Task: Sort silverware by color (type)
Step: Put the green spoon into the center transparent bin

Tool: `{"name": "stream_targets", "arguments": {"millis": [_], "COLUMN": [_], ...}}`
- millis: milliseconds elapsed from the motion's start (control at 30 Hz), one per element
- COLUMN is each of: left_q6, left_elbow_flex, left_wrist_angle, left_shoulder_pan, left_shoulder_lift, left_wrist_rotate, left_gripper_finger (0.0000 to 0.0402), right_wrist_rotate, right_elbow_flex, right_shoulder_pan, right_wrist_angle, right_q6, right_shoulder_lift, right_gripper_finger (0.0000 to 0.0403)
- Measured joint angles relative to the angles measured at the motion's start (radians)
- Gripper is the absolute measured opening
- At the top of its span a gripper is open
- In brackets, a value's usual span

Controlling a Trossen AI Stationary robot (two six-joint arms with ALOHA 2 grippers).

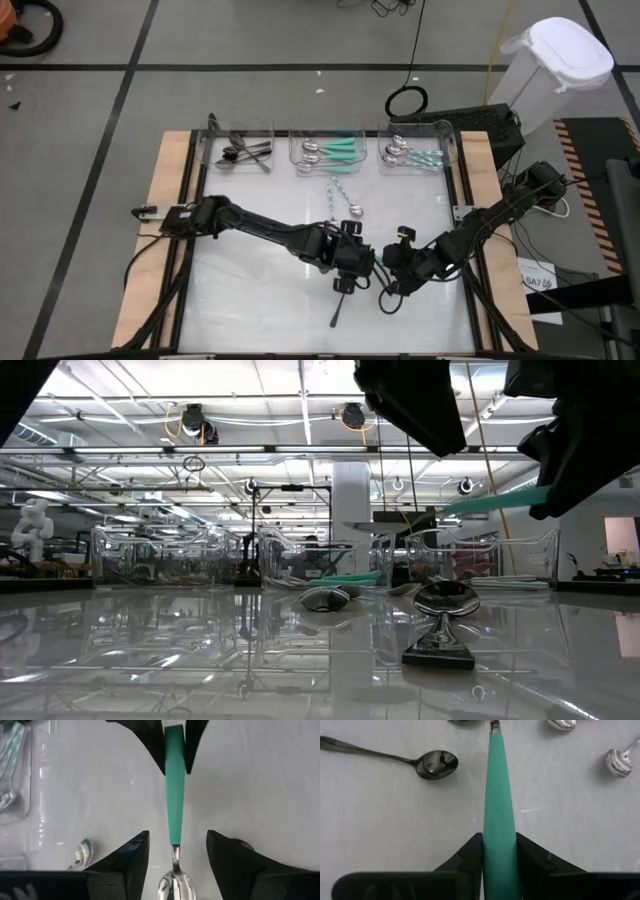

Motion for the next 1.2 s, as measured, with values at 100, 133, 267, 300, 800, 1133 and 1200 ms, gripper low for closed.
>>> {"name": "stream_targets", "arguments": {"millis": [100, 133, 267, 300, 800, 1133, 1200], "left_q6": [-0.022, -0.028, -0.052, -0.058, -0.095, -0.130, -0.137], "left_elbow_flex": [0.000, 0.000, 0.000, 0.000, -0.001, -0.001, -0.001], "left_wrist_angle": [-0.001, -0.003, -0.004, -0.001, -0.001, 0.000, 0.000], "left_shoulder_pan": [0.005, 0.005, 0.005, 0.005, 0.015, 0.030, 0.030], "left_shoulder_lift": [0.000, 0.000, 0.000, 0.010, 0.072, 0.072, 0.072], "left_wrist_rotate": [0.000, 0.005, 0.030, 0.030, -0.031, 0.016, 0.024], "left_gripper_finger": [0.0197, 0.0197, 0.0197, 0.0197, 0.0197, 0.0113, 0.0102], "right_wrist_rotate": [0.001, 0.001, 0.002, 0.002, 0.004, 0.010, 0.010], "right_elbow_flex": [0.000, 0.000, 0.000, 0.000, 0.000, 0.000, 0.000], "right_shoulder_pan": [0.000, 0.000, 0.000, 0.000, 0.000, 0.000, 0.000], "right_wrist_angle": [-0.007, -0.008, -0.007, -0.007, 0.017, 0.017, 0.017], "right_q6": [0.000, 0.000, 0.000, 0.000, -0.033, -0.036, -0.037], "right_shoulder_lift": [0.000, 0.000, 0.000, 0.000, 0.000, 0.000, 0.000], "right_gripper_finger": [0.0078, 0.0078, 0.0079, 0.0079, 0.0082, 0.0083, 0.0083]}}
